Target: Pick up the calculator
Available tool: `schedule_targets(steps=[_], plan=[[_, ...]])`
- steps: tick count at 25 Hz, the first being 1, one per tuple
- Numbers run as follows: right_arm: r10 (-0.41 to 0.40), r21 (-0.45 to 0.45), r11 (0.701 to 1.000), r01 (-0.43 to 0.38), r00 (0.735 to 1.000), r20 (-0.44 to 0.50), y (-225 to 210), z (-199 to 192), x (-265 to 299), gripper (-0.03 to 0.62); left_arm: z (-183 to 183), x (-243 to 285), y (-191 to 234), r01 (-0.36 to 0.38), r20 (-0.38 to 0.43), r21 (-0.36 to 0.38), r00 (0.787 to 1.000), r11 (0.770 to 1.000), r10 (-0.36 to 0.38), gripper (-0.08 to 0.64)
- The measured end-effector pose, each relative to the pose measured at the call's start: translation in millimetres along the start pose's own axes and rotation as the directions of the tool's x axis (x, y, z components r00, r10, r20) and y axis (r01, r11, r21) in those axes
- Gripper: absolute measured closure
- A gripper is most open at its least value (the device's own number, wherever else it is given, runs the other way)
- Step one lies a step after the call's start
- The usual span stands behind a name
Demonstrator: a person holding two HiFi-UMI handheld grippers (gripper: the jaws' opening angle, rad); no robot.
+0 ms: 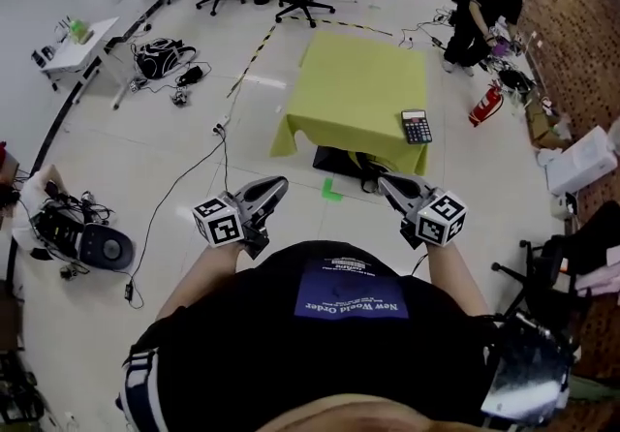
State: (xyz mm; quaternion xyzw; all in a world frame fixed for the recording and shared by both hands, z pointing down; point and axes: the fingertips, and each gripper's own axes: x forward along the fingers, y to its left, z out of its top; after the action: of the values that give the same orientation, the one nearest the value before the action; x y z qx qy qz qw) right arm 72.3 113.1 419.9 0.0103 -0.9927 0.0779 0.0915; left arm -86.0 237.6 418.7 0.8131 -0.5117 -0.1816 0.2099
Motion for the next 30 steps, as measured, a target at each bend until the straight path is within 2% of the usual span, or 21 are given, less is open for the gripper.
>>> schedule_targets(steps=[6,10,13,19,22,26,30], plan=[[-0.012,0.029,0.999,0.013,1.0,-0.019,-49.6,-4.3,36.6,0.607,19.0,32.0,46.8,0.007,-0.025,0.001,1.0,1.0,-0.007,0.542],[-0.045,0.041,0.998,0.046,0.998,-0.037,-80.7,-0.6,70.6,0.607,37.8,53.0,92.9,0.053,-0.037,-0.009,0.998,0.999,-0.054,0.542],[-0.094,0.03,0.995,0.095,0.995,-0.03,-105.9,19.3,105.1,0.607,64.4,68.7,139.4,0.095,-0.057,-0.016,0.994,0.995,-0.096,0.542],[-0.21,0.061,0.976,0.209,0.978,0.008,-158.3,52.5,154.3,0.607,113.6,106.6,207.8,0.201,-0.135,-0.01,0.97,0.98,-0.2,0.542],[-0.228,0.079,0.971,0.227,0.974,0.0,-175.0,55.3,176.9,0.607,127.9,124.9,236.1,0.234,-0.157,-0.019,0.96,0.972,-0.234,0.543],[-0.24,0.09,0.966,0.241,0.97,-0.025,-204.3,54.9,186.6,0.607,134.4,155.4,256.9,0.254,-0.166,-0.042,0.952,0.966,-0.257,0.541],[-0.23,0.097,0.968,0.23,0.973,-0.016,-250.5,54.5,177.8,0.607,126.8,194.2,269.7,0.228,-0.177,-0.049,0.956,0.972,-0.233,0.542]])
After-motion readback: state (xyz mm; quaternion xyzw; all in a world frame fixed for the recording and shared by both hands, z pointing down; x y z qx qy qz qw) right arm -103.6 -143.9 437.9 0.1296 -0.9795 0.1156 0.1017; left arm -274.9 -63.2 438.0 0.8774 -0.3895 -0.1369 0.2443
